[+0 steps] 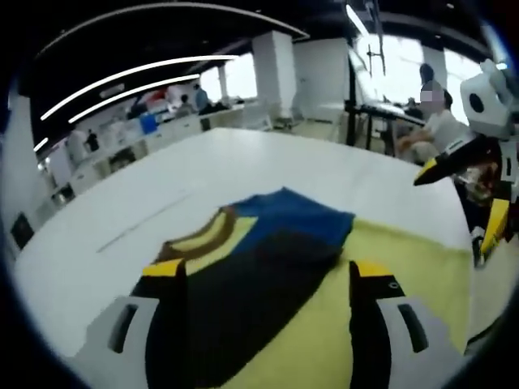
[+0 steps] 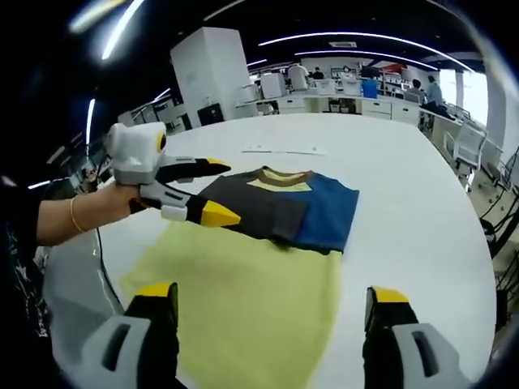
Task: Fold the garment on the visible template until the final outline fits inside the template.
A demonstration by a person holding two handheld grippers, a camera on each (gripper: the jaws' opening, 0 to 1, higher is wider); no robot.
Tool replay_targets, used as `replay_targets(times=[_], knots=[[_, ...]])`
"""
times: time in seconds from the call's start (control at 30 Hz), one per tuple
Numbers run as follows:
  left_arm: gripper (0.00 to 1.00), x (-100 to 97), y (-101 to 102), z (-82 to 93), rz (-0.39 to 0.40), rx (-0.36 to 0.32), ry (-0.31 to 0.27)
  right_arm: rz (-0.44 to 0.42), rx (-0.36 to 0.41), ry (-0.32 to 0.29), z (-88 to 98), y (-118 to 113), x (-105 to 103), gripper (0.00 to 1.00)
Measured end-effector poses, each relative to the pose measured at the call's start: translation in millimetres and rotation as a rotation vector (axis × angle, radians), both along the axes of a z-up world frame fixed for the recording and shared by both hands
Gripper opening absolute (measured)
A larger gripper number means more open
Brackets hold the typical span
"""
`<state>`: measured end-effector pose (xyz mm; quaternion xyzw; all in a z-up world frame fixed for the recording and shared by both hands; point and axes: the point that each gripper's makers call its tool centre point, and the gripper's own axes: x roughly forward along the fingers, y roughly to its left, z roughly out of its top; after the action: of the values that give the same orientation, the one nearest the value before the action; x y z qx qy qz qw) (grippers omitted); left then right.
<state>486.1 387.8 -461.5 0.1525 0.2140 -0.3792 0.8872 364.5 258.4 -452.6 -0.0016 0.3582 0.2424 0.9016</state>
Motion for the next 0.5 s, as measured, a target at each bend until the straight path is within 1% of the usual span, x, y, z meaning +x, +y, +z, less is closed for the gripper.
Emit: replay_targets(times=[0.17, 0.23, 0.4, 0.5], knots=[[0.77, 2.3, 26, 0.2, 0.026, 0.029, -0.005, 0.011, 0.018, -0.026, 6.6, 5, 14, 0.91], [0.76, 3.4, 37, -0.1, 0.048, 0.029, -0.001, 0.017, 0.024, -0.03, 7.0, 7, 19, 0.91], [0.74, 3.7, 55, 1.4, 0.079, 0.024, -0.002, 0.035, 0.019, -0.039, 6.9, 13, 29, 0.88], [0.71, 3.6, 65, 1.4, 0.095, 0.018, 0.0, 0.045, 0.021, -0.046, 7.1, 16, 36, 0.85]])
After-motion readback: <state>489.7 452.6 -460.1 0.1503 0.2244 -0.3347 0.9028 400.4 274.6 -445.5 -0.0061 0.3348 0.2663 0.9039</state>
